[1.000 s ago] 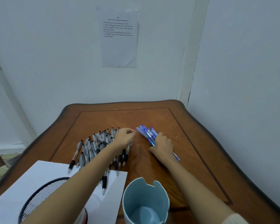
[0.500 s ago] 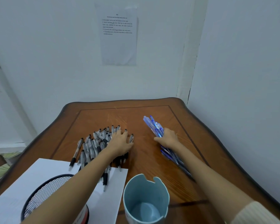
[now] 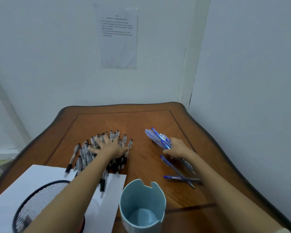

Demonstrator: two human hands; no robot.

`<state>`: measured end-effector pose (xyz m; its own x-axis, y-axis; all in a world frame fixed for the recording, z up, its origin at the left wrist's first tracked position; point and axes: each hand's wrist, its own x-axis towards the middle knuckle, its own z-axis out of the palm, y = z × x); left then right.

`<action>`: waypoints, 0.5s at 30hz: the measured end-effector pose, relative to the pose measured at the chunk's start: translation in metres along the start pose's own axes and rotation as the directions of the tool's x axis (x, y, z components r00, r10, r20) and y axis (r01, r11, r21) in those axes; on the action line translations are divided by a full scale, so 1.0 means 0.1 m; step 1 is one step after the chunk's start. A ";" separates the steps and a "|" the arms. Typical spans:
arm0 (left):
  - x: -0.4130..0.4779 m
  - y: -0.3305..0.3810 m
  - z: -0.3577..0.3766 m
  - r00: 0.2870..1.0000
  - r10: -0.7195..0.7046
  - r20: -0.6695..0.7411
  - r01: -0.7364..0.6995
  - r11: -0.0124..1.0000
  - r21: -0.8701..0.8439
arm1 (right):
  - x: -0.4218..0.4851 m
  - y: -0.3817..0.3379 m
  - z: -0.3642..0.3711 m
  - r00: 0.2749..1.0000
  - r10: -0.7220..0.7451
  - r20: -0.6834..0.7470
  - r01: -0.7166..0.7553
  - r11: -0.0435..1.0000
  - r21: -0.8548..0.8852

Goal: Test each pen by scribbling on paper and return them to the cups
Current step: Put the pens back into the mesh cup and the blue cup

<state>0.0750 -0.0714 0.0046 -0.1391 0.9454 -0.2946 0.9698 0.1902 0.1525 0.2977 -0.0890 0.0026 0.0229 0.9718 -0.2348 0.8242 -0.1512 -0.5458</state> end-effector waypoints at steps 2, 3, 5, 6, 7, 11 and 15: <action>0.01 -0.03 0.04 1.000 -0.025 -0.018 0.025 1.000 0.007 | -0.03 0.03 -0.04 0.999 -0.009 -0.031 0.010 1.000 0.026; 0.02 -0.04 0.06 0.999 -0.029 -0.036 0.029 0.999 0.016 | -0.05 0.06 -0.08 0.999 -0.017 -0.034 0.018 0.999 0.028; 0.03 -0.06 0.10 0.995 -0.014 -0.100 0.020 0.998 0.063 | -0.12 0.12 -0.15 0.999 -0.035 -0.007 0.035 0.999 0.030; 0.03 -0.06 0.11 0.991 0.003 -0.136 0.010 0.995 0.095 | -0.16 0.16 -0.18 0.998 -0.055 0.013 0.054 0.998 0.024; 0.02 -0.05 0.11 0.986 0.022 -0.164 -0.003 0.993 0.119 | -0.20 0.21 -0.21 0.996 -0.085 0.028 0.085 0.996 0.009; -0.01 0.00 0.03 0.979 0.101 -0.177 -0.082 0.990 0.115 | -0.34 0.38 -0.25 0.977 -0.210 0.039 0.212 0.976 -0.048; -0.05 0.04 0.05 0.987 0.120 -0.105 -0.106 0.986 0.128 | -0.40 0.44 -0.14 0.978 -0.193 0.075 0.198 0.977 -0.074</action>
<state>0.0803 -0.0772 0.0022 -0.0420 0.9839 -0.1739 0.9967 0.0534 0.0614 0.3406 -0.1316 -0.0008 -0.1789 0.9663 -0.1851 0.8517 0.0580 -0.5208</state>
